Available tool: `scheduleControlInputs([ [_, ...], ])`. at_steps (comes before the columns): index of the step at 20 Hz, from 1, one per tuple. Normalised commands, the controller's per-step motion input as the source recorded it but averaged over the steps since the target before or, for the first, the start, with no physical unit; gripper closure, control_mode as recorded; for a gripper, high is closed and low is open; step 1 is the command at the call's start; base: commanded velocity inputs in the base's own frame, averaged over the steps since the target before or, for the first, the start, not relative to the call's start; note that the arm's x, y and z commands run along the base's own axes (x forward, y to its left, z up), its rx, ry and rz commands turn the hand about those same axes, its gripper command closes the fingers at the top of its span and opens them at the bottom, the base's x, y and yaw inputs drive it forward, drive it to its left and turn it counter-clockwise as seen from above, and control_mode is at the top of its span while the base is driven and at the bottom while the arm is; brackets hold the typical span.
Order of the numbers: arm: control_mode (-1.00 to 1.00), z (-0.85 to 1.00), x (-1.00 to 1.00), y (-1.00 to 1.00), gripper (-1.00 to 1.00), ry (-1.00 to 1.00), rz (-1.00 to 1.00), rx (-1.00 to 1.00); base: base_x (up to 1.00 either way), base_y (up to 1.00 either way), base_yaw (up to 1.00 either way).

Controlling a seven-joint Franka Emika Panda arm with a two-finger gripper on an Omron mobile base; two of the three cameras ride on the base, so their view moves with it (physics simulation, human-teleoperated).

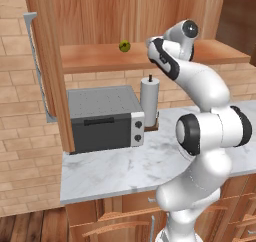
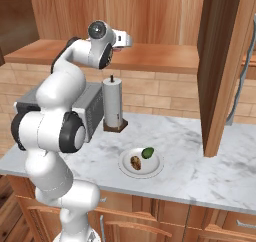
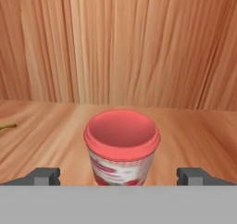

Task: Pick the avocado and bread from the counter and place them on the plate. Then pick the jam from the cabinet and place it next to the plate. Lastly close the cabinet door.

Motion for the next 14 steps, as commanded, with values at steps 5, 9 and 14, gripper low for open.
scheduleControlInputs([
  [5,-1.0,-0.07,0.37,0.0,-1.0,0.03,0.0,0.0,0.0,0.0,0.0],
  [9,-1.0,-0.06,0.36,0.0,-1.0,0.03,0.0,0.0,0.0,0.0,0.0],
  [14,-1.0,-0.05,0.31,0.0,1.0,0.02,0.0,0.0,0.0,0.0,0.0],
])
